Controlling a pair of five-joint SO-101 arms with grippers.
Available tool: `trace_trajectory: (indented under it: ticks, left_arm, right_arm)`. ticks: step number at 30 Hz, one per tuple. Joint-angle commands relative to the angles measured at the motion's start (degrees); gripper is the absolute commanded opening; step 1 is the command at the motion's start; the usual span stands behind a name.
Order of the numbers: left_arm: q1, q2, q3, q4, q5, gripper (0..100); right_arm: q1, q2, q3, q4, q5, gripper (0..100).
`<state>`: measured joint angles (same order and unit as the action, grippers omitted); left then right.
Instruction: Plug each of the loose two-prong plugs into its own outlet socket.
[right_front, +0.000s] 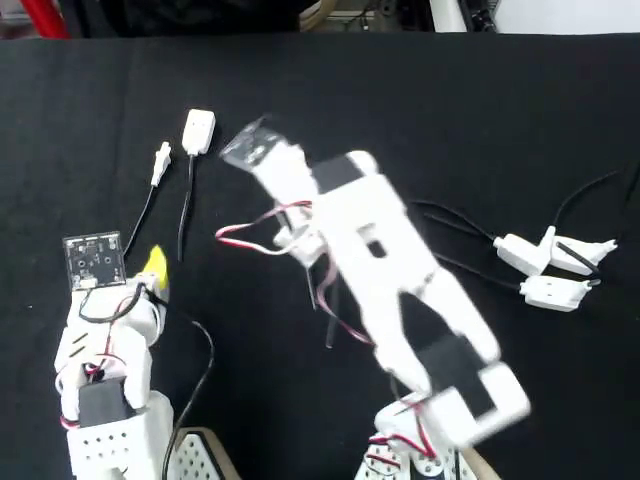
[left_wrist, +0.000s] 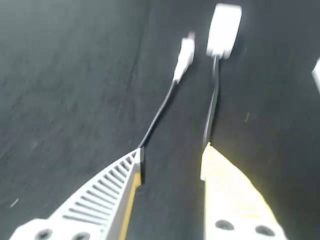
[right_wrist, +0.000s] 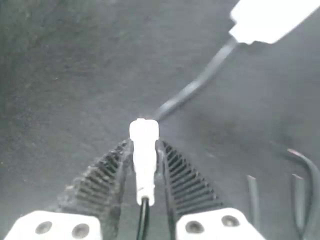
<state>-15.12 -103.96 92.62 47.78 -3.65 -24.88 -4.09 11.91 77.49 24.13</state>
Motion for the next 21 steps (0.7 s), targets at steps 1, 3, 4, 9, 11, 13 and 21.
trace_trajectory:
  ticks: [1, 3, 4, 9, 11, 13, 21]
  left_arm:
    - [7.0, 0.2, -0.5, -4.7, 1.2, 20]
    - [11.7, 0.3, -1.3, -5.5, 1.2, 20]
    - [13.7, 0.4, -1.5, -6.0, 1.6, 20]
    - [18.6, 8.3, -4.4, -12.7, 6.6, 25]
    - [19.4, 15.8, -8.0, -15.6, 8.2, 25]
    - [20.6, 25.6, -13.8, -17.3, 9.5, 25]
    - [26.2, 69.3, -46.4, -10.3, 11.9, 25]
  right_arm:
    - [8.2, -14.7, 1.0, 0.2, -1.8, 1.1]
    - [14.3, -19.6, 1.6, 0.2, -2.5, 1.1]
    - [17.1, -21.1, 1.6, 0.3, -3.1, 1.1]
    - [24.0, -23.0, 2.9, -0.3, -5.6, 1.1]
    - [24.4, -23.3, 4.4, -0.7, -5.7, 1.1]
    - [24.9, -23.4, 5.8, -1.8, -5.7, 1.1]
    - [31.8, -23.1, 5.5, -1.5, -7.8, 1.1]
